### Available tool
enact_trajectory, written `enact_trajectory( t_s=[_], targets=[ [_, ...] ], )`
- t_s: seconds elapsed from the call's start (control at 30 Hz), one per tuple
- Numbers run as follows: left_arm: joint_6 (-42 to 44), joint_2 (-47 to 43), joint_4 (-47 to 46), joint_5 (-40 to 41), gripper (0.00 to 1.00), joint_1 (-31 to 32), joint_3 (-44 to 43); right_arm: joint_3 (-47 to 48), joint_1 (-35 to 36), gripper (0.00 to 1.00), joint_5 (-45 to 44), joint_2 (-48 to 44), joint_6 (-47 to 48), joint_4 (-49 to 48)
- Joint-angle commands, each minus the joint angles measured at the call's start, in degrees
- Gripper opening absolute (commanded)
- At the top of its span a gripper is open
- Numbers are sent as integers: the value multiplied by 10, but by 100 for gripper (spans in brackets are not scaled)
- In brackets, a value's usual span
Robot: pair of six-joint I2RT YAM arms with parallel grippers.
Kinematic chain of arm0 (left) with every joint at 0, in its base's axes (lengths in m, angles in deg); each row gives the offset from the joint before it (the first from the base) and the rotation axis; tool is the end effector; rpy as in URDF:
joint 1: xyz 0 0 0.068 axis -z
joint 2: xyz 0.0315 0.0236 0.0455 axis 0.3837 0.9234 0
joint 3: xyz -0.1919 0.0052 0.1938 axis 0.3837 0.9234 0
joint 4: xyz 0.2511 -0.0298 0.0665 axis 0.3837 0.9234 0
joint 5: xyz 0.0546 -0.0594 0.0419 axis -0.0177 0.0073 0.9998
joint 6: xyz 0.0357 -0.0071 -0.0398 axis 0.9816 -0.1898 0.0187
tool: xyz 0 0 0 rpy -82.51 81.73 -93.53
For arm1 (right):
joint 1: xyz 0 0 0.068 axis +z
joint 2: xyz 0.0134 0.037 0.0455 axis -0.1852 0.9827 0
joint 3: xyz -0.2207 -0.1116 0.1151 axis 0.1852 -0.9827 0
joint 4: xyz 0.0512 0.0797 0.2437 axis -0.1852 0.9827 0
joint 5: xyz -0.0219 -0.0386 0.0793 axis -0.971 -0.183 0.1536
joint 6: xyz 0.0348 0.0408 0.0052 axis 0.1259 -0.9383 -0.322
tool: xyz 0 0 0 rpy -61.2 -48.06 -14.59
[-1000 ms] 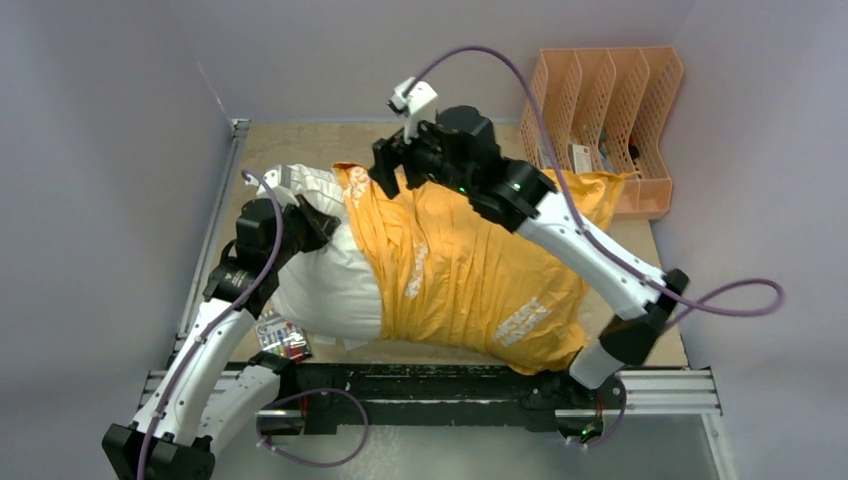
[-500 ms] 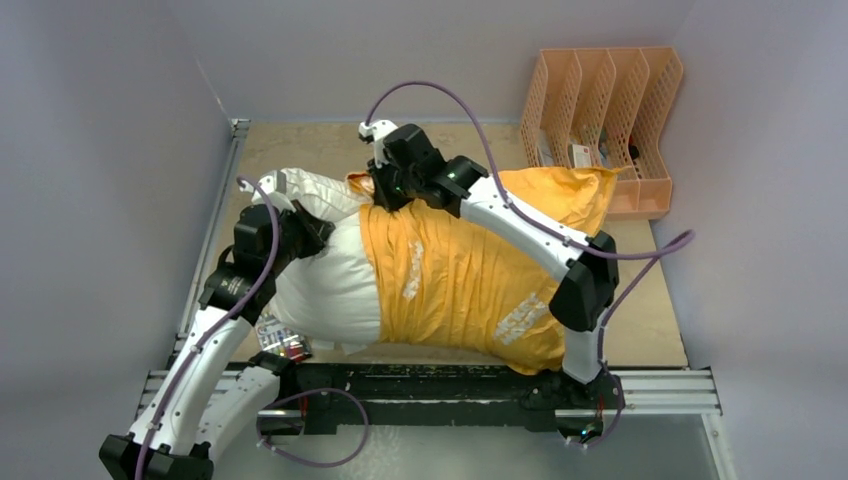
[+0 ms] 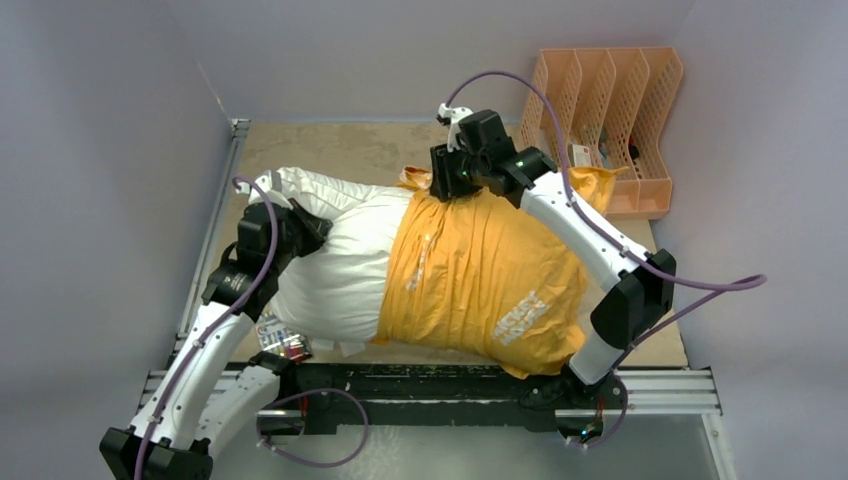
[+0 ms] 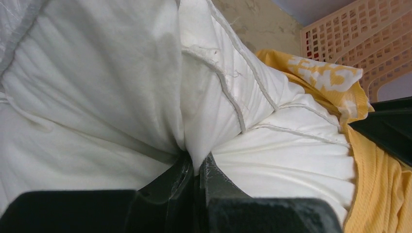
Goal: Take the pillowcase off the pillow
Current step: Remove the pillow from the pillowcase.
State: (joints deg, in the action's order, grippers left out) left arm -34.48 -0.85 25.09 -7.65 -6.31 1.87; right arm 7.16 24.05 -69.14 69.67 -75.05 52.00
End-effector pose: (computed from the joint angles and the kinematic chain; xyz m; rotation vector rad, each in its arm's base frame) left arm 0.1751 -0.0486 0.3205 -0.5099 1.9907 -0.5794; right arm 0.3142 0.2193 0.3708 -0.4155 2.1599 0.5205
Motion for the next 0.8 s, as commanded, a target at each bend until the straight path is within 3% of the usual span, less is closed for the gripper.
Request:
enact_trajectory(
  t_s=[0.0, 0.07, 0.2, 0.33, 0.43, 0.5, 0.63, 0.7, 0.73, 0.77],
  targets=[
    [14, 15, 100, 76, 0, -13, -1, 70, -24, 58, 34, -29, 30, 39],
    [13, 27, 99, 79, 0, -13, -11, 73, -25, 72, 26, -61, 30, 40],
    [17, 63, 97, 87, 0, -13, -39, 58, -25, 85, -12, -122, 47, 63],
    [19, 86, 80, 81, 0, -13, -59, 4, -24, 86, -3, -162, 69, 78],
    [23, 96, 74, 70, 0, -13, -69, -62, -25, 87, 62, -166, 59, 67],
    [23, 97, 74, 69, 0, -13, -72, -90, -23, 80, 90, -146, 47, 68],
    [32, 96, 77, 69, 0, -13, -78, -117, -16, 37, -36, -125, 21, 71],
    [41, 94, 80, 74, 0, -13, -80, -158, -19, 24, -111, -163, 4, 23],
    [46, 93, 82, 80, 0, -13, -80, -182, -21, 8, -155, -193, 7, -8],
    [54, 95, 85, 88, 0, -14, -82, -199, -27, 0, -199, -214, 8, -29]
  ],
)
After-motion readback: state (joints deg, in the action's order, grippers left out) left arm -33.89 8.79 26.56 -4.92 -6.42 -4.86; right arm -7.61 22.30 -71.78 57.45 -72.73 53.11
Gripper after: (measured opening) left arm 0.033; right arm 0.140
